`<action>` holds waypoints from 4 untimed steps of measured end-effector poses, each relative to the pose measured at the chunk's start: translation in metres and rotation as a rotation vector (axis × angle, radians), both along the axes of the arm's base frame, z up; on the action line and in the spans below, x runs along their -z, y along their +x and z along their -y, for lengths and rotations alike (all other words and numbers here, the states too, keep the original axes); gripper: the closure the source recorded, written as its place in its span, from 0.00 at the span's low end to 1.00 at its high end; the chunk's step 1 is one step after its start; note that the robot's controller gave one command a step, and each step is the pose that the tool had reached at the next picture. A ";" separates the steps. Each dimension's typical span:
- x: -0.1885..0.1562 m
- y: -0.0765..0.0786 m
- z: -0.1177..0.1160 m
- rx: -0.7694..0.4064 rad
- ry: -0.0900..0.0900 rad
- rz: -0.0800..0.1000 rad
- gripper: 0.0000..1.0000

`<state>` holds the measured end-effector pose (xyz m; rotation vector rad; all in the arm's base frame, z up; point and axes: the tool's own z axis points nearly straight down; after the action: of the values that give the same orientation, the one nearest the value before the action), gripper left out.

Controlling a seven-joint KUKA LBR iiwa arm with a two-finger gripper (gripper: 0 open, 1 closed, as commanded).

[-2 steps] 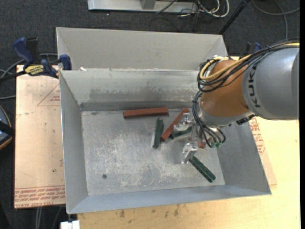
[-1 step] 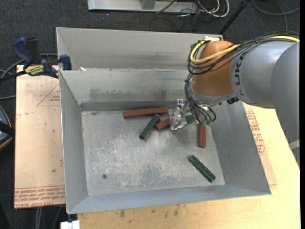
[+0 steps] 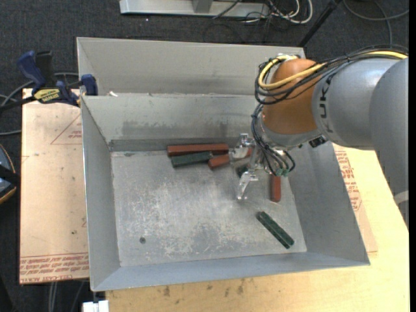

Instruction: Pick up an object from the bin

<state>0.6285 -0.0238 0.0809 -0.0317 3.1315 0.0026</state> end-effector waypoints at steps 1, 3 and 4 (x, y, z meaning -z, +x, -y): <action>0.001 0.003 0.000 0.001 -0.002 0.021 1.00; 0.005 -0.006 0.001 -0.002 -0.002 -0.024 0.00; 0.003 -0.033 0.078 -0.157 -0.005 -0.002 1.00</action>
Offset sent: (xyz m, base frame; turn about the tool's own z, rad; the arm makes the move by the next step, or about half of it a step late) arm 0.0000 0.0000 0.0000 0.0000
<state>0.5958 -0.1022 0.0782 -0.2779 3.1215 -0.0033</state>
